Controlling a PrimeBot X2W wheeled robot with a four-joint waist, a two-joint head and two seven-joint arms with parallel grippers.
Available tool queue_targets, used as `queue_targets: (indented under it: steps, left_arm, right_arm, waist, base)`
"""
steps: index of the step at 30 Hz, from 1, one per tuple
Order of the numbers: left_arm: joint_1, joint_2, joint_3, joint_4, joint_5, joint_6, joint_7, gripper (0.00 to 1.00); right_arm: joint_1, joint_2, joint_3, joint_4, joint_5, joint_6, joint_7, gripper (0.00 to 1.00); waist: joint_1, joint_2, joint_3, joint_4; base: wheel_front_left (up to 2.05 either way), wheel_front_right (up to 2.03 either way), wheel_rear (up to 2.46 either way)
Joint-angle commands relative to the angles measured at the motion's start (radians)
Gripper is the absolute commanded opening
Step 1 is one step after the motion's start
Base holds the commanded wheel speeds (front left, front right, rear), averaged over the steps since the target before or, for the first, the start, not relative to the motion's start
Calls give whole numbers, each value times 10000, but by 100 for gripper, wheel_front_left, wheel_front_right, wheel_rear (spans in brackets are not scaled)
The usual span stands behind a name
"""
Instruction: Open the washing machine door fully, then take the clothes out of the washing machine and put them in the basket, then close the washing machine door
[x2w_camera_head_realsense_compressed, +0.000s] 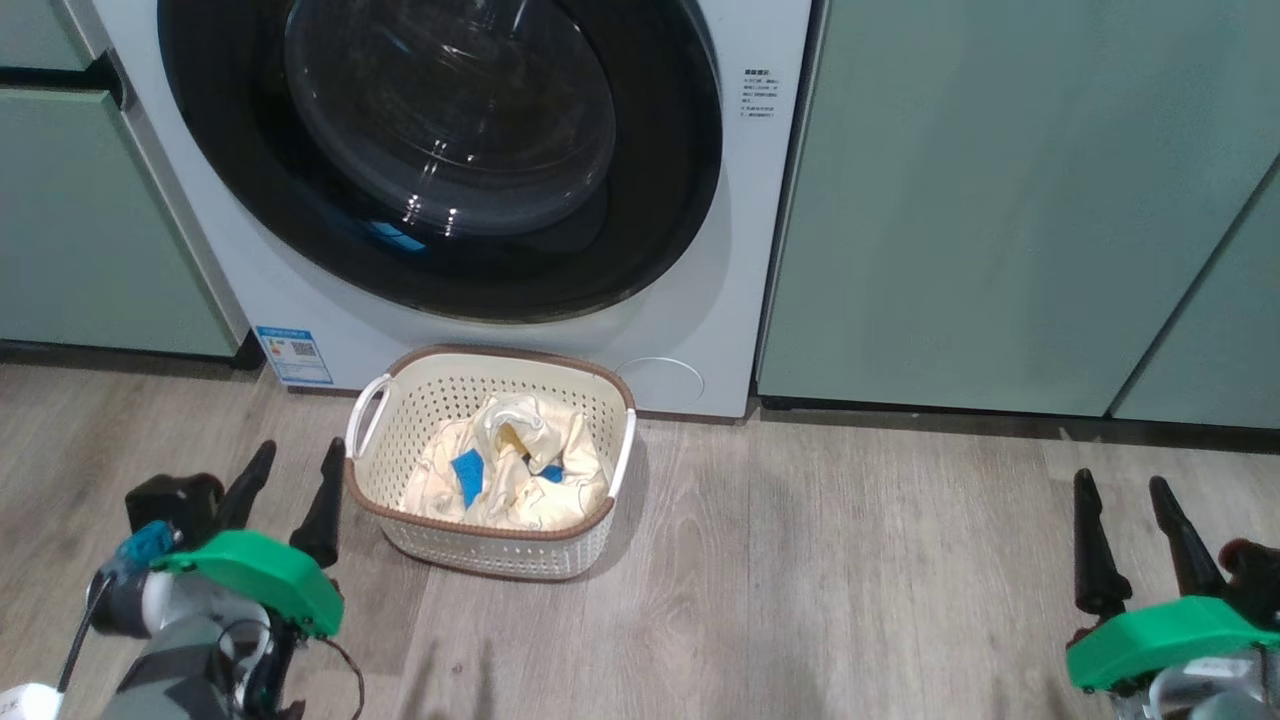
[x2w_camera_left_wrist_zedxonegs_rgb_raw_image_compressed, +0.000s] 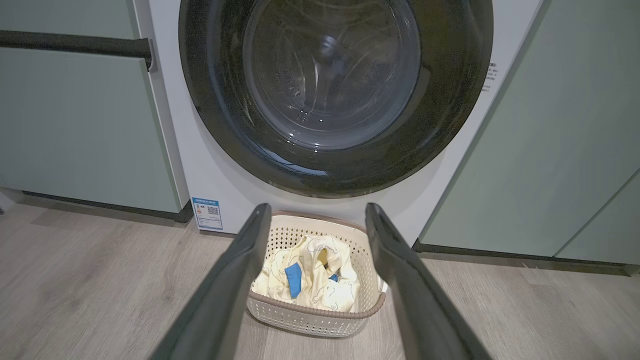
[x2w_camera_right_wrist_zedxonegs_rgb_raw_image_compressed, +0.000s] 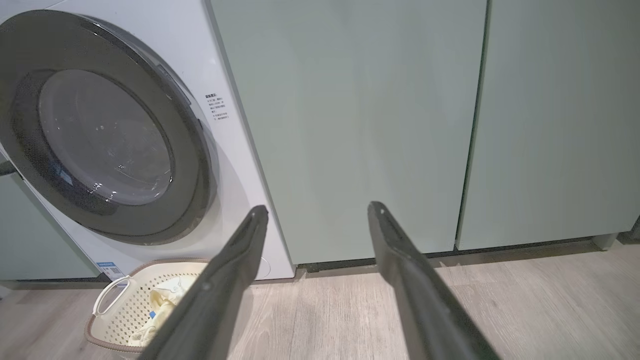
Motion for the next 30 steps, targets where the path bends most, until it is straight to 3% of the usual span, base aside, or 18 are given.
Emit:
queue_targets:
  steps: [1, 20, 21, 30]
  left_arm:
    - [-524, 302, 401, -235, 41, -8, -65, 100]
    - [-610, 362, 202, -147, -12, -8, -65, 100]
    - [-14, 16, -127, 80, -5, 0, 2, 0]
    - [654, -480, -137, 634, -313, 2, 136, 0]
  right_arm:
    - [-326, -11, 210, -273, -76, -13, -65, 100]
    - [-437, -11, 320, 101, -231, -13, -65, 100]
    - [-3, 2, 75, 384, -169, 0, 1, 0]
    - [489, 45, 44, 1104, 188, 0, 139, 0]
  waist:
    - [0, 0, 3, 9]
    - [0, 0, 19, 55]
    - [0, 0, 19, 54]
    - [0, 0, 33, 55]
  base:
    - [0, 0, 0]
    - [0, 0, 0]
    - [0, 0, 0]
    - [0, 0, 0]
